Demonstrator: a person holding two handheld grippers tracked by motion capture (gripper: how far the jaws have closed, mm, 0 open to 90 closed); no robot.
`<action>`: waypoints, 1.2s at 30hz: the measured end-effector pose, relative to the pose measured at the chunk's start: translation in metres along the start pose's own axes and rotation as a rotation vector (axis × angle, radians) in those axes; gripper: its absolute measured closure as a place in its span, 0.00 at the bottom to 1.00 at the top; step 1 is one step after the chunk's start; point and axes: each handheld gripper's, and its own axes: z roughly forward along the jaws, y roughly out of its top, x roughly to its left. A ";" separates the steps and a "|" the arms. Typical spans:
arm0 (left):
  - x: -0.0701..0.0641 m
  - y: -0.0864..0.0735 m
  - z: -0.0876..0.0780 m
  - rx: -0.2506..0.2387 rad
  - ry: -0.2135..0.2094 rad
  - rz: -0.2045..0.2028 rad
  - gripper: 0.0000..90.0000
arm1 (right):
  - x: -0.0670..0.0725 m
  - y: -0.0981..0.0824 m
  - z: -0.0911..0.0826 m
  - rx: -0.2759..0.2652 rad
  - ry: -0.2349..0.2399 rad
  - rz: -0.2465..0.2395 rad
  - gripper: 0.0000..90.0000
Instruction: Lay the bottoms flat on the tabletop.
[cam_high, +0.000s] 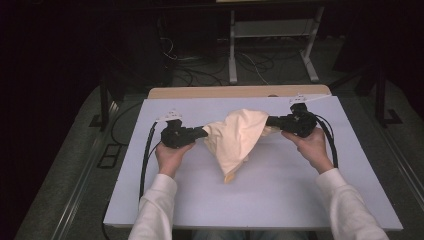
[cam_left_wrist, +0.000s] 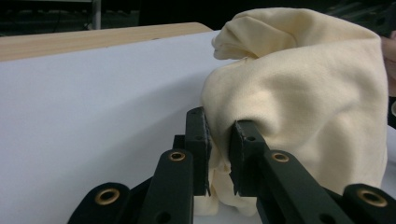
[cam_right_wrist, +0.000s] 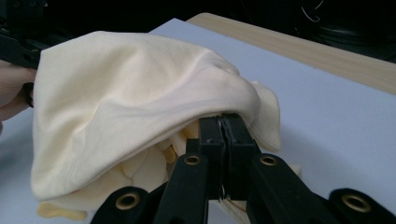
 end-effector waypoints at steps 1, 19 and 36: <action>0.000 -0.001 0.001 0.005 0.005 -0.004 0.86 | 0.001 -0.001 0.001 0.007 -0.004 0.000 0.97; -0.004 -0.002 0.003 -0.023 0.042 -0.049 0.61 | -0.015 -0.030 0.008 0.055 -0.122 0.085 0.96; -0.022 -0.005 0.011 -0.075 -0.050 -0.076 0.36 | -0.034 -0.043 0.011 0.066 -0.155 0.140 0.96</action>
